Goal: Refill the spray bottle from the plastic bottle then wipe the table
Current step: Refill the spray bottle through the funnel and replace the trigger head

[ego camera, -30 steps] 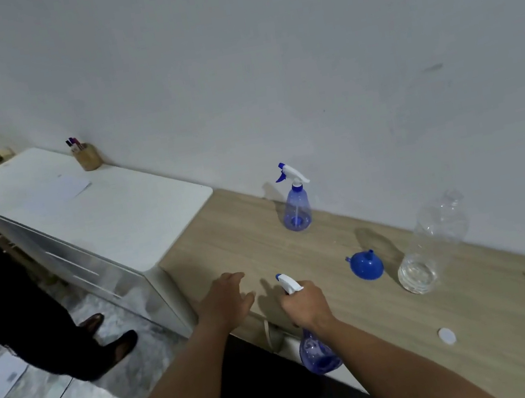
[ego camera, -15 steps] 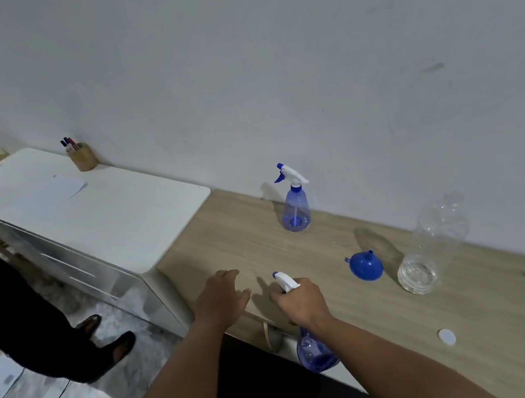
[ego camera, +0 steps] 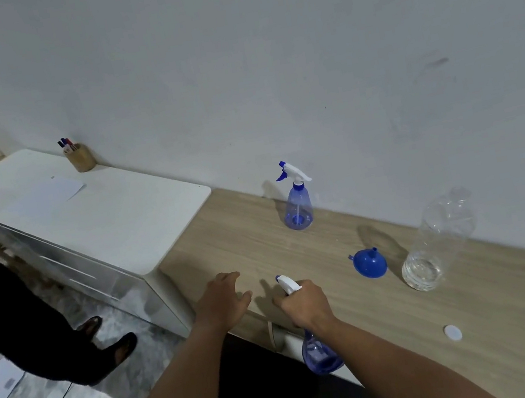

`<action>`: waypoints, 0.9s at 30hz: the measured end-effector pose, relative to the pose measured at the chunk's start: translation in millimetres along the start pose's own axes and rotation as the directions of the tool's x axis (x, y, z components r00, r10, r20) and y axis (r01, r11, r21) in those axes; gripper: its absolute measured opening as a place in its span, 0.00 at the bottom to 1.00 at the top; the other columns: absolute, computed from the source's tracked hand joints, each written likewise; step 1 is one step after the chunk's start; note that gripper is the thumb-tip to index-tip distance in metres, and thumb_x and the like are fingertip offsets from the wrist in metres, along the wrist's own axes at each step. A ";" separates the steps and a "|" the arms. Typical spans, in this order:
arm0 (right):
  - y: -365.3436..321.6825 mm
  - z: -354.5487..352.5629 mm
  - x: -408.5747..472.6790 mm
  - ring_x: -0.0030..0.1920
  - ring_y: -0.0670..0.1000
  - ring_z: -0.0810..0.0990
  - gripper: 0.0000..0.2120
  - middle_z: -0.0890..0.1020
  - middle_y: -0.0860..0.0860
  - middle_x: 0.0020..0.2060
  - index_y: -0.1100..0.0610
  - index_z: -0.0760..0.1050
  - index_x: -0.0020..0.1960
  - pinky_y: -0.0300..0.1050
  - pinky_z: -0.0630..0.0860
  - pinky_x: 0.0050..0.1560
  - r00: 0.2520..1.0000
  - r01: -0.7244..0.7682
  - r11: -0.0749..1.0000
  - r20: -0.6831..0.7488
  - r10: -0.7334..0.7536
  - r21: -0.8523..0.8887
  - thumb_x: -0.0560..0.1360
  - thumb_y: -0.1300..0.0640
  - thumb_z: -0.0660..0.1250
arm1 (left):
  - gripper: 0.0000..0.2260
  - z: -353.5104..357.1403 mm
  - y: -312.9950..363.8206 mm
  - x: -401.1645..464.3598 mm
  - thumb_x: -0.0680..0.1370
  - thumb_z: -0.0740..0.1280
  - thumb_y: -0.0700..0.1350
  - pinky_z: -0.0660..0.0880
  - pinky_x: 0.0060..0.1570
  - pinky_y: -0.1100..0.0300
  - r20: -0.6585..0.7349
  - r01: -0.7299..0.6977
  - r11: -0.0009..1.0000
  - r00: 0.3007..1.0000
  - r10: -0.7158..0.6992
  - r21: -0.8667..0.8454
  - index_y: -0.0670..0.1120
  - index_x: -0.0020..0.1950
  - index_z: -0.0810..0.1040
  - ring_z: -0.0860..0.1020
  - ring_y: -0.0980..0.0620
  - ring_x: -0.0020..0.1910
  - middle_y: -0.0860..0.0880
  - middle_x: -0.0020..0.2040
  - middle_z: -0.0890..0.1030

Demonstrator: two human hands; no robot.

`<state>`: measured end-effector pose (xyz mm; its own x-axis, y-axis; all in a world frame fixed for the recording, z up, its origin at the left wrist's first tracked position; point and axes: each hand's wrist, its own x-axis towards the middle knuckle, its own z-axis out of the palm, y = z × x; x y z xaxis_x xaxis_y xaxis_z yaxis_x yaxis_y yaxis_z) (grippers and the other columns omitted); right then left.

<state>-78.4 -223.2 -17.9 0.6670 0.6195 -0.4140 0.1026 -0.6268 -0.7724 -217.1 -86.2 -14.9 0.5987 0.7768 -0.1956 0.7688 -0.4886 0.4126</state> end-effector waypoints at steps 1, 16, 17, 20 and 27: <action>-0.6 2.0 1.7 0.36 0.56 0.82 0.09 0.82 0.49 0.34 0.51 0.75 0.37 0.46 0.77 0.35 1.000 0.017 1.000 -0.012 -0.017 0.013 0.69 0.46 0.70 | 0.29 1.2 -1.9 0.8 0.76 0.68 0.58 0.69 0.68 0.51 -0.004 -0.004 1.000 1.000 0.004 -0.023 0.51 0.75 0.69 0.69 0.47 0.71 0.50 0.73 0.71; -143.9 -22.1 74.2 0.36 0.47 0.76 0.06 0.81 0.48 0.34 0.59 0.86 0.51 0.43 0.73 0.42 0.933 0.360 0.800 -0.181 -0.312 0.479 0.75 0.61 0.78 | 0.25 -55.4 41.4 81.2 0.69 0.81 0.39 0.75 0.46 0.72 0.171 -0.157 0.764 0.928 0.331 -0.626 0.45 0.64 0.78 0.83 0.58 0.52 0.51 0.55 0.85; -155.3 -21.5 81.0 0.37 0.49 0.75 0.08 0.80 0.51 0.35 0.60 0.85 0.52 0.45 0.72 0.42 0.928 0.373 0.799 -0.200 -0.315 0.471 0.75 0.59 0.79 | 0.25 -61.2 42.7 94.1 0.68 0.81 0.39 0.77 0.49 0.69 0.137 -0.162 0.732 0.934 0.330 -0.661 0.45 0.62 0.78 0.84 0.55 0.53 0.50 0.54 0.85; -182.8 -19.9 102.3 0.40 0.49 0.80 0.12 0.85 0.50 0.40 0.57 0.84 0.54 0.45 0.76 0.43 0.916 0.396 0.813 -0.251 -0.314 0.426 0.73 0.57 0.81 | 0.27 -72.1 38.8 135.5 0.64 0.83 0.46 0.81 0.56 0.57 0.092 -0.185 0.730 0.942 0.322 -0.658 0.51 0.61 0.79 0.84 0.57 0.52 0.55 0.52 0.86; -190.1 -2.6 163.8 0.45 0.36 0.84 0.12 0.87 0.43 0.46 0.53 0.83 0.56 0.26 0.75 0.44 0.904 0.316 0.933 -0.353 -0.241 0.173 0.73 0.54 0.79 | 0.23 -72.5 26.9 238.6 0.64 0.82 0.51 0.81 0.52 0.57 0.043 -0.277 0.765 0.929 0.369 -0.581 0.55 0.57 0.80 0.84 0.61 0.50 0.57 0.50 0.86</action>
<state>13.3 -3.8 62.4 0.8387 0.5443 -0.0186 0.1789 -0.3075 -0.9346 -69.9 114.8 14.1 0.8489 0.5242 -0.0675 0.2918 -0.3584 0.8868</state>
